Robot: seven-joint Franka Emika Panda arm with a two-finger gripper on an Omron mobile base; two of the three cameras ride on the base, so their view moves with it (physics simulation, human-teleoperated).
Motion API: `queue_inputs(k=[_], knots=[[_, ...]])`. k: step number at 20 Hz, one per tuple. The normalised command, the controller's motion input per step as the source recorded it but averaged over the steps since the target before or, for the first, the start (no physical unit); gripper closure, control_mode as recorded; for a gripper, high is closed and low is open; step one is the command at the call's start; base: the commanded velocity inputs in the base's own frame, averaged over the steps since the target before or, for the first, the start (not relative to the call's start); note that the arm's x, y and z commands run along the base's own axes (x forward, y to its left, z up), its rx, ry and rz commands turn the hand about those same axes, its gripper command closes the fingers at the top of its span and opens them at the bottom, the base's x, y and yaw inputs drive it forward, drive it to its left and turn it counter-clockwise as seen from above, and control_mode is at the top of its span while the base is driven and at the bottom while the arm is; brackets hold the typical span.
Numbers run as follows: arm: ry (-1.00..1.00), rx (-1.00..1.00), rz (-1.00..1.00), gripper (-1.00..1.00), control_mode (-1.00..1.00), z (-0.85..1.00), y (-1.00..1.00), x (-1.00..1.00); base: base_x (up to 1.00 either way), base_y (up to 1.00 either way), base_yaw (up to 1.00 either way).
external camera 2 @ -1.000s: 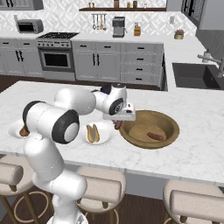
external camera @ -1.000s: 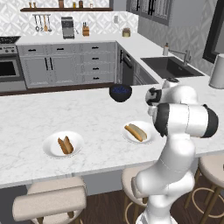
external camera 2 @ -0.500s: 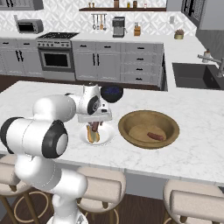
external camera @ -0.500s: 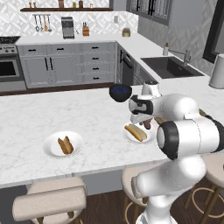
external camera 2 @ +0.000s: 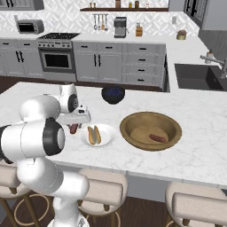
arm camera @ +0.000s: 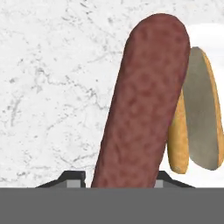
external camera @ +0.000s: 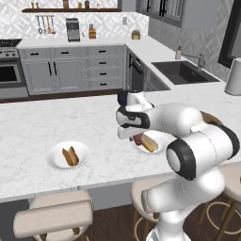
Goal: Place one bun and one sausage from the bowl on each plate.
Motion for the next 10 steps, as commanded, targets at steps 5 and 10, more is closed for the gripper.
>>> queue_inputs(k=[5,10], knots=[[0.10,-0.01,0.00,1.00,-1.00,0.00,1.00,0.00,0.00,0.00,0.00],[0.09,-0.02,0.00,1.00,-1.00,-0.10,1.00,0.00,0.00,0.00,0.00]])
